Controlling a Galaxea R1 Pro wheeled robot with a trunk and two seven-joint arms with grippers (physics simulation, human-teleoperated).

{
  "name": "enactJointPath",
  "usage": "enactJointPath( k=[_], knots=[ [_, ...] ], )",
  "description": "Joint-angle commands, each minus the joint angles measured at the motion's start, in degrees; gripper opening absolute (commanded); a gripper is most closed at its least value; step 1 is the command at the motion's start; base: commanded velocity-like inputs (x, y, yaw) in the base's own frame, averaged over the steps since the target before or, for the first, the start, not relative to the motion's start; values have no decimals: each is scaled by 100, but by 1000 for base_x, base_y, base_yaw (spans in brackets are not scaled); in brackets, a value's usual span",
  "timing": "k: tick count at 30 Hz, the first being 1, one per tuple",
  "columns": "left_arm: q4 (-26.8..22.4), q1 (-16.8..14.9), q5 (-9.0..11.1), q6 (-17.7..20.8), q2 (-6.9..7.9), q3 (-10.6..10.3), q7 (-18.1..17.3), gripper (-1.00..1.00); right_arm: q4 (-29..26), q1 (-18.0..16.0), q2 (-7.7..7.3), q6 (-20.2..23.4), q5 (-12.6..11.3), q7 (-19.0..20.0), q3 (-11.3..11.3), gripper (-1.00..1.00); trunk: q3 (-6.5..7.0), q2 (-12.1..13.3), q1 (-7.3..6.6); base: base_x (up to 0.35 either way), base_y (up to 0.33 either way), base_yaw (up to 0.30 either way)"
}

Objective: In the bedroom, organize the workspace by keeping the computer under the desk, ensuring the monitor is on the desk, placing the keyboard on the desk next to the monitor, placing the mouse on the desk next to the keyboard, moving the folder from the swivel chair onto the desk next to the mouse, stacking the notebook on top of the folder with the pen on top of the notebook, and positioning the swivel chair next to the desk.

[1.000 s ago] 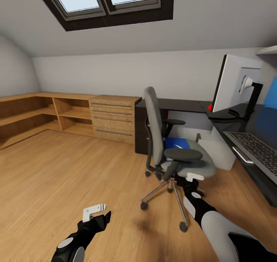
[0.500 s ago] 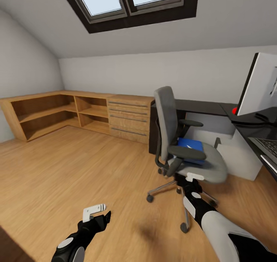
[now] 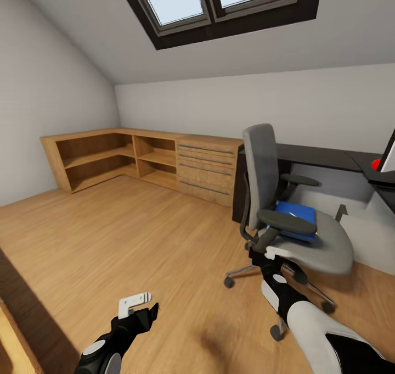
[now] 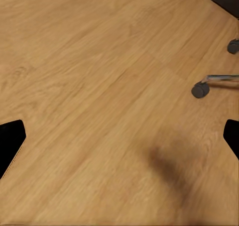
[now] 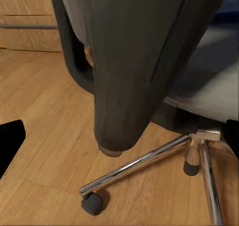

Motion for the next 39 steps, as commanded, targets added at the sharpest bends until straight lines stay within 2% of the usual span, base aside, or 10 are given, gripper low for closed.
enactJointPath(
  k=[1, 8, 17, 39],
  knots=[
    [-8, 0, 60, 18, 0, -5, 49, 100, 5, -4, 3, -21, -2, -3, -20, 100, -5, -2, -1, 0, 0, 249],
    [-6, 0, 61, 15, 0, -9, 47, 100, 3, -4, 3, -21, -2, -3, -23, 100, -5, -2, -1, 25, 0, 103],
    [2, 0, 61, 14, 0, -12, 52, 100, 3, -4, 3, -21, -2, -3, -23, 100, -5, -2, -1, 217, 0, 7],
    [3, 0, 61, 14, 0, -14, 46, 100, 0, -4, 3, -21, -2, -3, -25, 100, -5, -2, -1, 52, 0, 0]
  ],
)
